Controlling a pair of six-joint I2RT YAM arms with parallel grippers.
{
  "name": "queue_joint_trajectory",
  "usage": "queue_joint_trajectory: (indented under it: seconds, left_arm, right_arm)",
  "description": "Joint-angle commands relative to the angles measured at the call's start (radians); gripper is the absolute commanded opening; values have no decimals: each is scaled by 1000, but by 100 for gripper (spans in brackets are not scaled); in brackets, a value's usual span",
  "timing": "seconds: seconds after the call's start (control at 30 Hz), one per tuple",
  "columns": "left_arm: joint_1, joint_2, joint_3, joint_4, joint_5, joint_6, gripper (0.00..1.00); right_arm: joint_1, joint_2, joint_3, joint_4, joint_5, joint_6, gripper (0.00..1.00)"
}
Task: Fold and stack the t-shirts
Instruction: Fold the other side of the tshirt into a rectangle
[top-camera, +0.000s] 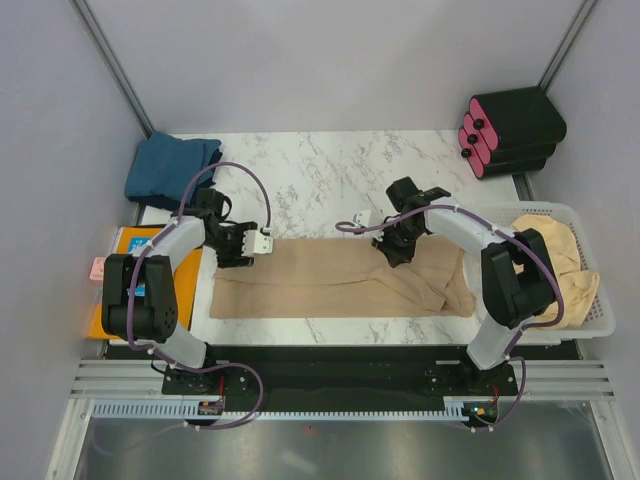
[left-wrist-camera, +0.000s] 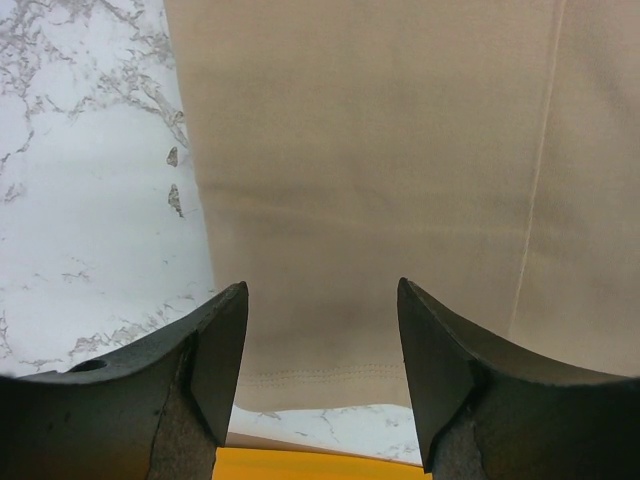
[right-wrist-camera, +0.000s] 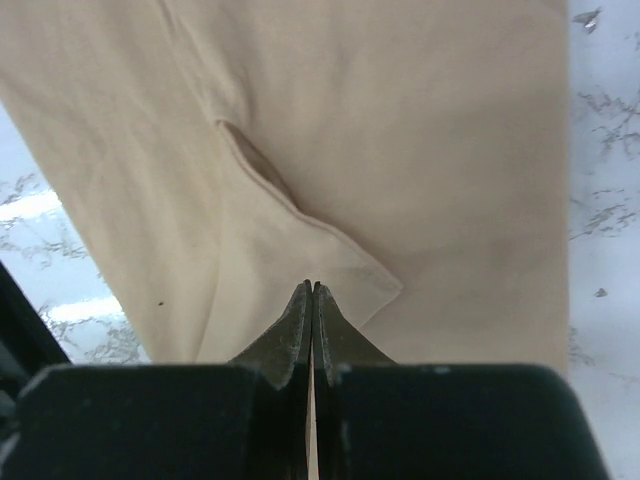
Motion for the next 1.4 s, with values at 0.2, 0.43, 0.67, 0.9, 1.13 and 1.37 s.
queue_joint_trajectory:
  seconds: [0.2,0.43,0.67,0.9,1.13,1.37]
  left_arm:
    - [-4,-32,-39,34,43,-21,68]
    - [-10,-51,-50,36,31,-21,68]
    - [-10,-59,-50,34,12,-24,68]
    - [-12,-55,-50,36,8,-21,68]
    - [-12,-49,-44,36,6,-15,67]
    - [-13,-48,-47,36,9,-11,67]
  right_arm:
    - [19,-103,-26,-16,17,5,29]
    - [-8,-22,-1,41,-7,16,37]
    - [-45,61,54,53,-29,-3,38]
    - [-64,89,91,29,-53,-21,17]
    - [-64,89,119,-53,-78,-52,2]
    - [-67,95,125,-63,-63,-69,47]
